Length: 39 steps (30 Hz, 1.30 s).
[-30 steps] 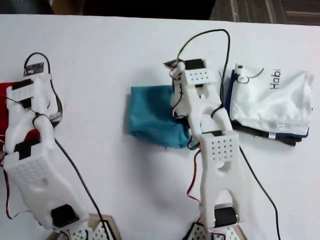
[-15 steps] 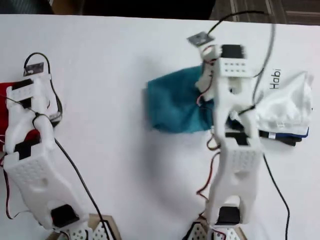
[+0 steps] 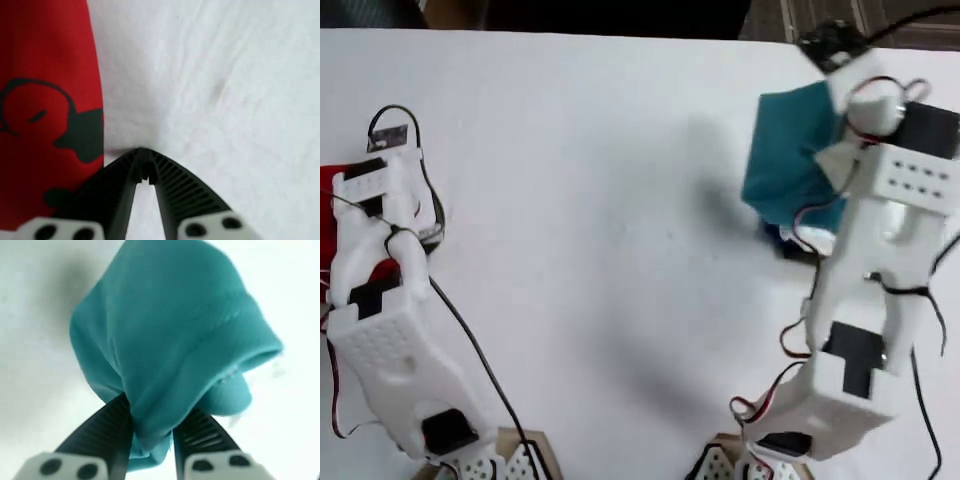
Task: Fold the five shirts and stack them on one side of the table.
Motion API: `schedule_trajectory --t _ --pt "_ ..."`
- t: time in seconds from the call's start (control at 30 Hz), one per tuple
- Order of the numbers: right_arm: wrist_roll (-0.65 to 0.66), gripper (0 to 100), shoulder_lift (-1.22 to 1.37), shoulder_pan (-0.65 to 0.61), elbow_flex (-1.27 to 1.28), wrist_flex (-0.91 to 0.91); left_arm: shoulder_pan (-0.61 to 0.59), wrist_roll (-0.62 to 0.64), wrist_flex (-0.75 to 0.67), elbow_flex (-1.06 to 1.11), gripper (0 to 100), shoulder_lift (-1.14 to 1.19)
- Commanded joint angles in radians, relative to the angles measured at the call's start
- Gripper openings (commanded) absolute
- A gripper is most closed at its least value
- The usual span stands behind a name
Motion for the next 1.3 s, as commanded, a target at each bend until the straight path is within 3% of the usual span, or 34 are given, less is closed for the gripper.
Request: schedule_trajectory --t 0.0,0.3,0.57,0.9,1.1,1.27 --pt "0.069 2.0 -0.065 0.099 -0.006 -0.005 0.028 0.008 -0.043 -0.015 3 -0.008" --pt "0.169 2.0 0.062 0.246 0.002 -0.153 0.028 0.008 -0.043 -0.013 3 -0.008" --pt "0.169 2.0 0.292 0.263 -0.008 -0.209 0.028 0.008 -0.043 -0.013 3 -0.006" --pt "0.164 2.6 0.325 0.265 -0.012 -0.278 0.028 0.008 -0.043 -0.012 3 -0.006" --pt "0.13 20.3 0.328 0.295 -0.143 -0.246 0.028 0.008 -0.043 -0.012 3 -0.006" --pt "0.032 19.9 0.326 0.32 -0.278 -0.242 0.028 0.008 -0.043 -0.012 3 -0.006"
